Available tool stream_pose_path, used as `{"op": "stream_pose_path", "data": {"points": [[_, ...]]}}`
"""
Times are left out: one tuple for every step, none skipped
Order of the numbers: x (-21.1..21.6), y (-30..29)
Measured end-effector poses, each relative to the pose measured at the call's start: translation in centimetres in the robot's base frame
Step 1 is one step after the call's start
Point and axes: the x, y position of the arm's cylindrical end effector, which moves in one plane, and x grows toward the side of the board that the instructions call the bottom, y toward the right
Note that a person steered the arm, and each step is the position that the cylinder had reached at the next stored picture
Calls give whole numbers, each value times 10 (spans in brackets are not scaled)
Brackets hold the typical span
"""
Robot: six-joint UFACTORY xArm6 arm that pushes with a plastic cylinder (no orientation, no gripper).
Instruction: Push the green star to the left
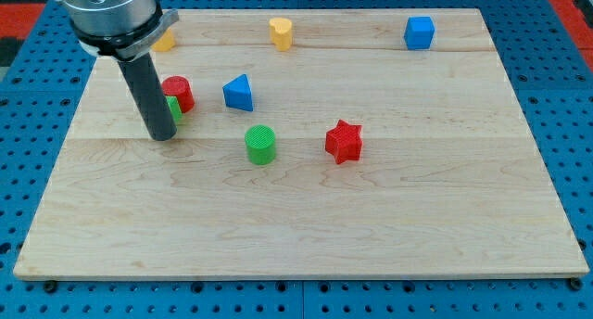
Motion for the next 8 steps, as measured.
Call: {"op": "stream_pose_path", "data": {"points": [[-7,36],[-22,47],[-26,25],[-20,10],[-21,-5],[-22,-7],[-22,-7],[-23,-7]]}}
